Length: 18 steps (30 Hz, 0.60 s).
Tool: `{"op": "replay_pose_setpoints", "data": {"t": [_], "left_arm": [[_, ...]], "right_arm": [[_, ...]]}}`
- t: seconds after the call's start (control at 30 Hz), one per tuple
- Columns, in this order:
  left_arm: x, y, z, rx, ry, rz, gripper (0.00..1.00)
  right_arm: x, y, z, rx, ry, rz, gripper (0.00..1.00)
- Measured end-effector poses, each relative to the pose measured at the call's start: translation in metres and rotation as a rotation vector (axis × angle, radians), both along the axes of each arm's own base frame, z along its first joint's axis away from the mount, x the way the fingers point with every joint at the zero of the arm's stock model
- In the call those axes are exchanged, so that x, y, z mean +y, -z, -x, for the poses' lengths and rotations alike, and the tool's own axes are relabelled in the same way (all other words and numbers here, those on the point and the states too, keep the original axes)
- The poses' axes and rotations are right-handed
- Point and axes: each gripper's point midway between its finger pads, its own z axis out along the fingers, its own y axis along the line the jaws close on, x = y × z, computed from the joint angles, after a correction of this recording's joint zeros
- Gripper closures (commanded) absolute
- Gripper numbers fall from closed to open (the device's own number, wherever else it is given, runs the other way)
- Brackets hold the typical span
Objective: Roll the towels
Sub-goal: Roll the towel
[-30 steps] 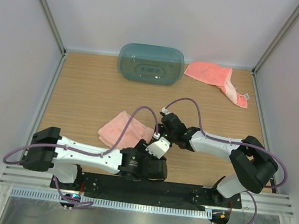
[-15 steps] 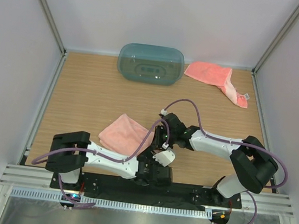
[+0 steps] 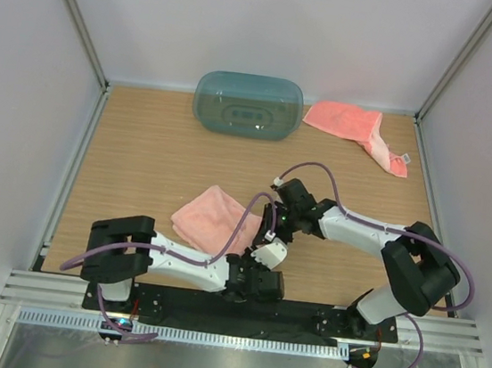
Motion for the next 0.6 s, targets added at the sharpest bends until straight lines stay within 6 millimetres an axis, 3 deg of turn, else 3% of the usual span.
{"op": "replay_pose_setpoints", "data": {"t": [0.13,0.17,0.2,0.3,0.47,0.6], "left_arm": [[-0.008,-0.003,-0.004,0.015,-0.006,0.048,0.88],[-0.012,-0.005,-0.004,0.028,-0.004,0.068,0.89],[-0.015,-0.006,-0.004,0.048,-0.004,0.088,0.9],[-0.017,-0.009,0.001,0.135,0.0,0.124,0.9],[-0.027,-0.021,0.014,0.307,0.008,0.225,0.9],[-0.035,-0.037,0.019,0.409,0.01,0.323,0.89]], "right_arm": [[-0.013,-0.001,-0.003,0.023,0.01,0.006,0.68],[-0.017,-0.001,-0.003,0.029,0.014,0.008,0.61],[-0.021,-0.002,-0.004,0.035,0.019,0.013,0.41],[-0.039,-0.005,-0.012,0.019,0.06,0.045,0.22],[-0.074,-0.018,-0.028,-0.043,0.144,0.177,0.08],[-0.099,-0.055,-0.052,-0.162,0.24,0.267,0.05]]}}
